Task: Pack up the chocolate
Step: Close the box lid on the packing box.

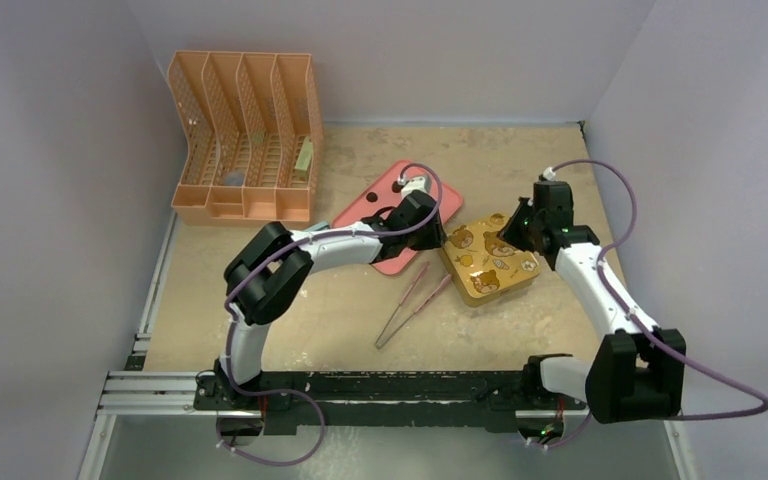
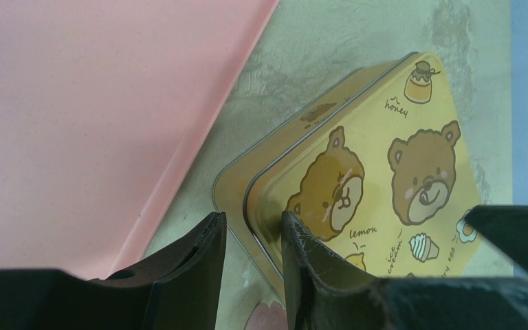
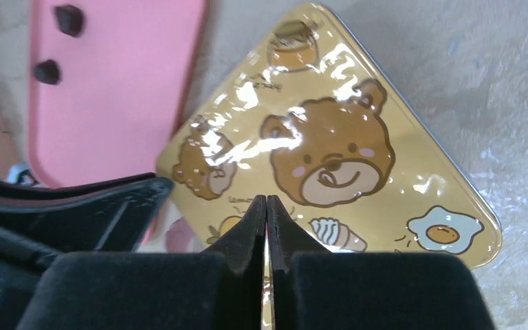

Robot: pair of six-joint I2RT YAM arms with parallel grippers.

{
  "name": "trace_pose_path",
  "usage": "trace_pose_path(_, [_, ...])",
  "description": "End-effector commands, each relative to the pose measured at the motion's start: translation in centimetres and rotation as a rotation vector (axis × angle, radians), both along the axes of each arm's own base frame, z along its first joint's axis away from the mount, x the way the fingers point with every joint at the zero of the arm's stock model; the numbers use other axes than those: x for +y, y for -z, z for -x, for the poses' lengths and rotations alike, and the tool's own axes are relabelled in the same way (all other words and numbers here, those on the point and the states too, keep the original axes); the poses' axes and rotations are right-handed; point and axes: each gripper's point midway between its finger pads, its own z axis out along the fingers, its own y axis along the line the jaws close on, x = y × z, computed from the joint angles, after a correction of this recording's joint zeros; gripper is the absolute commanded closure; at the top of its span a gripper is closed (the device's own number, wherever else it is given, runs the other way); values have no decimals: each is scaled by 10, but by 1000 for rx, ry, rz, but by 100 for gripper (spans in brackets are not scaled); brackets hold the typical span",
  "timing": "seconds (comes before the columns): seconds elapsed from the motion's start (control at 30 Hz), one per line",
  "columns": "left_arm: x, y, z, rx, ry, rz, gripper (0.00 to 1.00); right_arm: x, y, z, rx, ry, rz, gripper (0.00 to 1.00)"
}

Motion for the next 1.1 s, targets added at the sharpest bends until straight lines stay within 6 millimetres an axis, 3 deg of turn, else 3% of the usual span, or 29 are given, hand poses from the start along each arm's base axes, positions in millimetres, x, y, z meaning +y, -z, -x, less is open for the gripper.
trace_pose_path(0.0, [-10,-47,4,-37,80,54,66,7,-44,-8,-130,-24,-39,100])
trace_pose_path(0.17, [-32,-83,0,-102,141,171,73,-7,-30,3,-85,27,21,100])
trace_pose_path(0.27, [-48,-72,1,-77,198,173,83,-26,-14,11,-26,107,93,100])
trace_pose_path(0.37, [-47,-51,-1,-57,192,144,88,-33,14,23,61,155,117,100])
trace_pose_path(0.57, [-37,16,-1,19,165,31,92,-38,70,45,257,227,135,100])
trace_pose_path(0.67, [-33,27,3,45,162,10,93,-49,64,45,312,301,182,100])
trace_pose_path(0.93, [-20,-18,-14,-34,98,-34,88,-56,11,13,145,310,205,100])
trace_pose_path(1.07, [-17,-23,-15,-48,92,-34,84,-65,20,18,178,346,247,100])
